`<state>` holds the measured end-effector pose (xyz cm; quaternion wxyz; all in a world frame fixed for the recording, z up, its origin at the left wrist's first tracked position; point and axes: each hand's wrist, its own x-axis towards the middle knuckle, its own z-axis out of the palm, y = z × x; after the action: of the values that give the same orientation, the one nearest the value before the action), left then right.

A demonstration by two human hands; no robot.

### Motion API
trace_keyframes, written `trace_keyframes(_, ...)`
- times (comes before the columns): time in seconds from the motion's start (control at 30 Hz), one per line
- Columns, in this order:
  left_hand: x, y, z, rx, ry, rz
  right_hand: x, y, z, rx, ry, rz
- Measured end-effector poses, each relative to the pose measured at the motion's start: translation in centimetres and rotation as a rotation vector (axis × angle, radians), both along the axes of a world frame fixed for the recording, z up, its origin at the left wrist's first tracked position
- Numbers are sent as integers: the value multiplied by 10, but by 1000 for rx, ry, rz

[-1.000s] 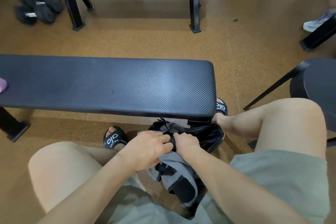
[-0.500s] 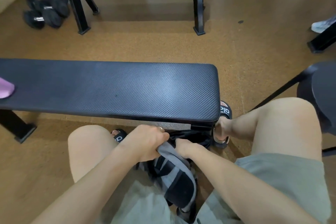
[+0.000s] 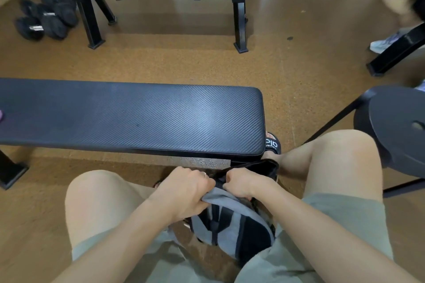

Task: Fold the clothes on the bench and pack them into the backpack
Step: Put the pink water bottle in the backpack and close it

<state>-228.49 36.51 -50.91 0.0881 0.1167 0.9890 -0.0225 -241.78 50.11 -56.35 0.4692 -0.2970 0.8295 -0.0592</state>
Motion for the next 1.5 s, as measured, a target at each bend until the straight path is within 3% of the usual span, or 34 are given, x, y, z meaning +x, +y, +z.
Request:
trace_keyframes(0.17, -17, -2, -7, 77, -14, 150, -7, 3, -2, -31, 27, -59)
trace_keyframes(0.4, -35, -30, -8, 540, -274, 355, -33, -17, 21, -188, 86, -213)
trace_keyframes(0.47, -33, -55, 2, 617, -256, 498, -34, -39, 34, -257, 62, -204)
trace_keyframes(0.73, 5, -184, 45, 685, 406, 1299, 5, -186, 70, -520, 120, -28)
trace_keyframes(0.93, 62, -289, 48, 867, 706, 1722, 46, -279, 67, -592, 58, 95)
trace_keyframes(1.07, 95, -356, 30, 925, 917, 1917, 68, -344, 61, -657, 6, 180)
trace_keyframes(1.17, 106, -396, 15, 939, 979, 2051, 74, -384, 55, -721, -25, 190)
trace_keyframes(1.5, 107, -532, -35, 868, 1240, 2131, 50, -464, 7, -842, -36, 211)
